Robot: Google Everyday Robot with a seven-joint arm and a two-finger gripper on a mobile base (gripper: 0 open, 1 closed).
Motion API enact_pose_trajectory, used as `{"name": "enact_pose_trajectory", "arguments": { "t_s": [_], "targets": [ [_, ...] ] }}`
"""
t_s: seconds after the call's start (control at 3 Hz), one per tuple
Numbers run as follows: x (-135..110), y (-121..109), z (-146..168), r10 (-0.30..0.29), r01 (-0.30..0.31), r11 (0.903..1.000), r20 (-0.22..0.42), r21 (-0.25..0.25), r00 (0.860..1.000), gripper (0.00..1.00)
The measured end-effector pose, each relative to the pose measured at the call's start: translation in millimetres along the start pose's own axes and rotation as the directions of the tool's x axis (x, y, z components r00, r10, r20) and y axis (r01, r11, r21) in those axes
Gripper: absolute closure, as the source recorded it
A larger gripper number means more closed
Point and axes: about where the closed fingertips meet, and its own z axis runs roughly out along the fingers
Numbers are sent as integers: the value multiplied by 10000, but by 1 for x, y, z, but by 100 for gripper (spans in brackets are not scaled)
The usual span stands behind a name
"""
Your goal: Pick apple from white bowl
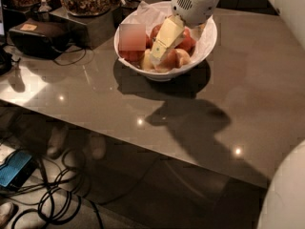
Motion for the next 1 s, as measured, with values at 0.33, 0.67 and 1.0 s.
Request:
{"name": "enact_pose_trajectory", "arguments": {
  "t_s": [0.33, 0.67, 1.0],
  "targets": [
    [3, 0, 9, 276, -284, 9990, -247, -345, 9993, 7],
    [6, 0, 13, 535, -554, 9969, -349, -555, 9980, 11],
    [6, 0, 13, 626, -646, 9960, -335, -615, 9975, 12]
  ]
}}
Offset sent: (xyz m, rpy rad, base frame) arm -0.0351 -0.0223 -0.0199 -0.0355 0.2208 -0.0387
